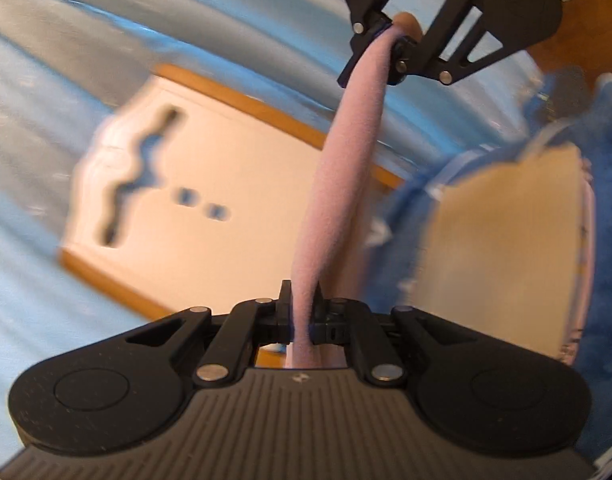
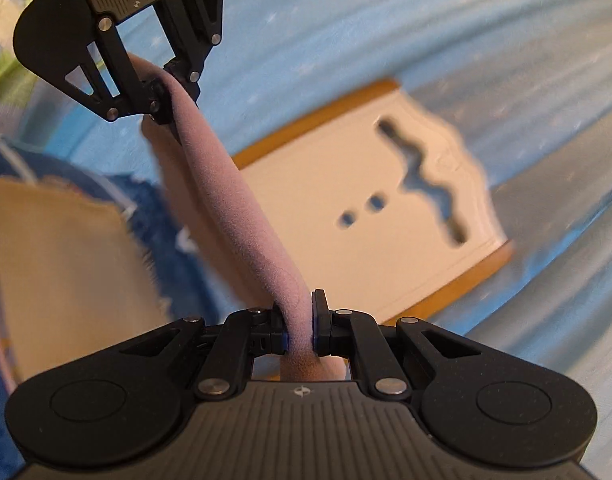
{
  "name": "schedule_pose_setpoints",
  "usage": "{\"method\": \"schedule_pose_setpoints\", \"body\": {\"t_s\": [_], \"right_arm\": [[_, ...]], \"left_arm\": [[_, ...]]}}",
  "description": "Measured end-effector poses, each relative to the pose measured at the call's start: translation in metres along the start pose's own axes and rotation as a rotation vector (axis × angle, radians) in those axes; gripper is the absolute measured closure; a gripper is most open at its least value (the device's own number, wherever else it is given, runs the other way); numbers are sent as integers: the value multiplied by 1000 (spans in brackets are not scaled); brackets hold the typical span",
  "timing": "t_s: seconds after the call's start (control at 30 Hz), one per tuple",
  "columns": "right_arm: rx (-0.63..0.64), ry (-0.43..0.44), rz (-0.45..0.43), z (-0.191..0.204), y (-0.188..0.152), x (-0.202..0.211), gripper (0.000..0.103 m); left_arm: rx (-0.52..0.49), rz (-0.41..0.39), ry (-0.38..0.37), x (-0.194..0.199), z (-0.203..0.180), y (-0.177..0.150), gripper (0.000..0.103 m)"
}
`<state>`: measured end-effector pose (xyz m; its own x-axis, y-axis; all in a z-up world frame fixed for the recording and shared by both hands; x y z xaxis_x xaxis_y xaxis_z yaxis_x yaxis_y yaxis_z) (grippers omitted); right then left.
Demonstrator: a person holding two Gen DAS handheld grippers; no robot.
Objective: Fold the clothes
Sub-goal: 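Lower the shirt onto the stack of folded clothes with both grippers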
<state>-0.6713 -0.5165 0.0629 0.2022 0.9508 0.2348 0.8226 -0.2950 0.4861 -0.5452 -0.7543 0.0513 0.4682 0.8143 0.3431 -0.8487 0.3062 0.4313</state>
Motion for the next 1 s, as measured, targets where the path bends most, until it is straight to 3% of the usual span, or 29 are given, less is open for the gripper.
{"method": "schedule_pose_setpoints", "body": {"t_s": [0.1, 0.17, 0.27, 0.37, 0.43, 0.53, 0.6, 0.67, 1.0], "right_arm": [[45, 125, 66, 65, -45, -13, 97], [85, 176, 89, 99, -66, -18, 94], [85, 165, 69, 107, -77, -9, 89], [70, 132, 66, 99, -81, 3, 74], [73, 110, 65, 96, -82, 11, 72], [79, 99, 70, 99, -84, 14, 74], [71, 112, 82, 103, -84, 16, 87], [67, 116, 91, 103, -82, 17, 95], [47, 153, 116, 118, -84, 25, 95]], "left_arm": [[-38, 60, -109, -25, -70, -30, 96], [-63, 81, -118, -33, -101, -44, 96], [-18, 86, -73, -28, -105, -51, 97], [-10, 75, -27, -15, -97, -57, 82], [-31, 76, -12, -10, -95, -63, 80], [-53, 87, -10, -9, -97, -69, 85], [-68, 99, -25, -10, -100, -71, 99], [-86, 97, -15, -7, -100, -72, 99], [-42, 108, -16, 7, -114, -84, 101]]}}
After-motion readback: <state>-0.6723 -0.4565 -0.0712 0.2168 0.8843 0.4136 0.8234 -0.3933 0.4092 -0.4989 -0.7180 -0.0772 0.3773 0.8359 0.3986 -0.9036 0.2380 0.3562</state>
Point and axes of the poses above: each gripper's, at about its wrist camera, not at the fingertips, and x roughly against the way its jaws point, z to its left, y to its top, the point moved 10 cm from there along -x, roughly the way its jaws point, and after that the axes turned 1 degree about x, right-handed, at the moved point
